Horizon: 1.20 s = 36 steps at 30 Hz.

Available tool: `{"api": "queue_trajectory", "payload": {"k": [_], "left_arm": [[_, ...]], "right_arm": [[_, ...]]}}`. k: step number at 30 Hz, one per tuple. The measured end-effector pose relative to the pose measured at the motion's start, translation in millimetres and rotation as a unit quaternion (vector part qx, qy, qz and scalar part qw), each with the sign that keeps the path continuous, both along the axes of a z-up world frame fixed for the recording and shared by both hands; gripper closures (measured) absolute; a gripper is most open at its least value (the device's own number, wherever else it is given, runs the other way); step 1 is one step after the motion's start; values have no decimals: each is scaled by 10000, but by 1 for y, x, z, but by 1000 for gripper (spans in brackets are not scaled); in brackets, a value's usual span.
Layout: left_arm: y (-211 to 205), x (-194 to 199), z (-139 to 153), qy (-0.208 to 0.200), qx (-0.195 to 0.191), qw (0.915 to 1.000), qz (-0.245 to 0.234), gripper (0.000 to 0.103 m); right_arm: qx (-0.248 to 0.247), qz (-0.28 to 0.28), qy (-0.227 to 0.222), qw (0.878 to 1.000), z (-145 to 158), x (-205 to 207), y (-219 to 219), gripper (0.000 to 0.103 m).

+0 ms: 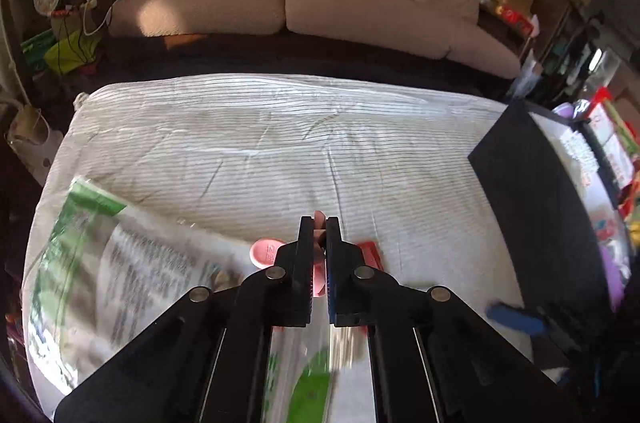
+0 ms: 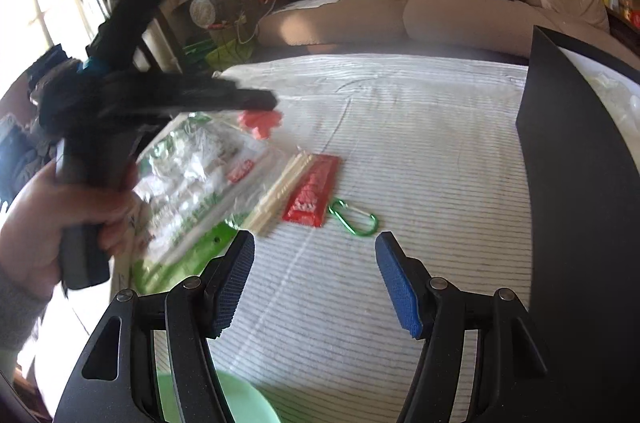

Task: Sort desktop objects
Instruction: 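Grasp the pink balloon with the left gripper, then grasp the wrapped chopstick bundle with the right gripper while the left gripper holds the balloon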

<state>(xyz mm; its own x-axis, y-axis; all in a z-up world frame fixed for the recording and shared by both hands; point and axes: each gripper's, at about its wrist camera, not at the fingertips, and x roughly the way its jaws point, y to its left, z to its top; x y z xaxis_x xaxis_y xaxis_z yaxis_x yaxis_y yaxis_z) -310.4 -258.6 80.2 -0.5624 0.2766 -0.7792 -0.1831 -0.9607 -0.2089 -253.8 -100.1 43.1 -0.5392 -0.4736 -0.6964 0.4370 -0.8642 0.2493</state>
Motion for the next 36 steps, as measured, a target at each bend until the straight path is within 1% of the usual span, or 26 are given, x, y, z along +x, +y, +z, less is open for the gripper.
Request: {"api": "queue_trajectory", "payload": {"k": [2, 4, 6, 7, 8, 9, 10, 11, 12, 14, 16, 18, 19, 21, 22, 23, 24, 26, 29, 32, 36], "left_arm": [[-14, 22, 12, 84, -27, 10000, 0, 98], [-27, 46, 22, 184, -126, 9997, -34, 98], [-35, 65, 28, 292, -215, 9993, -76, 98], [-39, 75, 30, 327, -193, 9992, -92, 98], [-43, 81, 30, 334, -152, 9993, -90, 98], [-47, 87, 31, 351, -94, 9993, -72, 98], [-49, 90, 32, 370, -36, 9993, -68, 98], [-53, 94, 33, 394, 28, 9992, -62, 98], [-55, 96, 34, 418, 56, 9991, -41, 98], [-60, 99, 35, 448, 85, 9990, -4, 98], [-63, 101, 33, 431, 200, 9989, -3, 98], [-66, 104, 31, 414, 218, 9989, -16, 98], [-67, 105, 29, 393, 239, 9989, -25, 98], [-69, 106, 26, 364, 278, 9989, -29, 98], [-70, 108, 25, 353, 297, 9989, -32, 98], [-70, 109, 24, 341, 315, 9989, -38, 98], [-70, 110, 23, 331, 319, 9989, -45, 98], [-68, 112, 23, 312, 331, 9990, -47, 98], [-64, 117, 26, 258, 430, 9987, -74, 98], [-54, 125, 36, 269, 456, 9985, -102, 98], [-33, 137, 54, 292, 429, 9985, -172, 98]], "right_arm": [[-30, 77, -15, 10000, 1, -10, -10, 37], [206, 333, -8, 9992, -2, -21, -30, 37], [377, 581, -112, 9975, -9, -32, -46, 31], [455, 535, -177, 9974, -12, -39, -51, 31], [426, 395, -286, 9979, -15, -47, -51, 31], [256, 234, -423, 9985, -16, -54, -48, 31], [-26, 44, -590, 9982, -17, -61, -44, 31], [-137, -85, -726, 9972, -18, -65, -44, 31], [-149, -192, -832, 9962, -18, -70, -47, 31], [-42, -281, -843, 9960, -19, -74, -58, 31], [297, -360, -776, 9959, -22, -76, -72, 31], [618, -439, -840, 9936, -31, -77, -84, 34], [814, -515, -790, 9922, -35, -76, -89, 36], [1117, -472, -532, 9912, -36, -72, -97, 54], [1190, -401, -457, 9910, -36, -70, -99, 74], [1240, -349, -427, 9907, -35, -70, -99, 80], [1236, -315, -441, 9909, -33, -70, -98, 82], [1076, -322, -544, 9922, -28, -69, -90, 87], [575, -464, -693, 9949, -12, -62, -70, 91], [286, -344, -673, 9967, 13, -44, -53, 94], [-10, -138, -657, 9977, 50, -22, -30, 95]]}}
